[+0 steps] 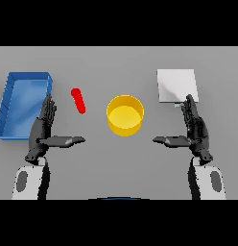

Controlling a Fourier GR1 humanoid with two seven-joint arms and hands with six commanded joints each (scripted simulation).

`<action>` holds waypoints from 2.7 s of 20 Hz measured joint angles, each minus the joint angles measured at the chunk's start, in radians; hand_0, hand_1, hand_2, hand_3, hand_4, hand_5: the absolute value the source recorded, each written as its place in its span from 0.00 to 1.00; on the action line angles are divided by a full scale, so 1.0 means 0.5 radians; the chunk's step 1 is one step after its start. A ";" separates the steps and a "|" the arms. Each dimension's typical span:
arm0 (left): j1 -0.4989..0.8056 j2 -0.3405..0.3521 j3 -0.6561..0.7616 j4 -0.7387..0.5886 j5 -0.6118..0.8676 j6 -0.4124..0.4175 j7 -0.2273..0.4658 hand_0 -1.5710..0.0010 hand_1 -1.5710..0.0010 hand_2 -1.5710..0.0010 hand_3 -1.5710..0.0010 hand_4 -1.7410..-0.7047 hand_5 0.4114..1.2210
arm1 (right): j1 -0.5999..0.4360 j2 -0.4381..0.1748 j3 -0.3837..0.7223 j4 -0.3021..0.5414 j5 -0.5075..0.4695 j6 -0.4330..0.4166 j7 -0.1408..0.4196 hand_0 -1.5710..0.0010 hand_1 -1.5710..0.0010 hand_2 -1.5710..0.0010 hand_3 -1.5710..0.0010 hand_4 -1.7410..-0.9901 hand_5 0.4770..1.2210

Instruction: Pick up the red beaker and tilt it to pour out 1 green nut into yellow bowl. Pick up the yellow bowl and place it on the metallic measuring scale.

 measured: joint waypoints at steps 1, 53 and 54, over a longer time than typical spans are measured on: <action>0.002 0.001 0.001 -0.001 0.002 0.001 -0.002 1.00 1.00 1.00 1.00 0.57 0.23 | 0.006 0.005 0.006 -0.004 0.003 -0.003 -0.005 1.00 1.00 1.00 1.00 0.76 0.16; -1.069 0.000 0.167 1.413 -0.295 0.190 -0.304 0.46 0.44 0.43 0.47 0.19 0.72 | 0.295 -0.073 0.287 -0.315 0.550 -0.154 -0.145 1.00 1.00 1.00 1.00 0.65 0.23; -1.066 0.002 0.157 1.432 -0.309 0.186 -0.306 0.37 0.35 0.34 0.41 0.16 0.78 | 0.290 -0.065 0.294 -0.320 0.556 -0.159 -0.147 1.00 1.00 1.00 1.00 0.65 0.23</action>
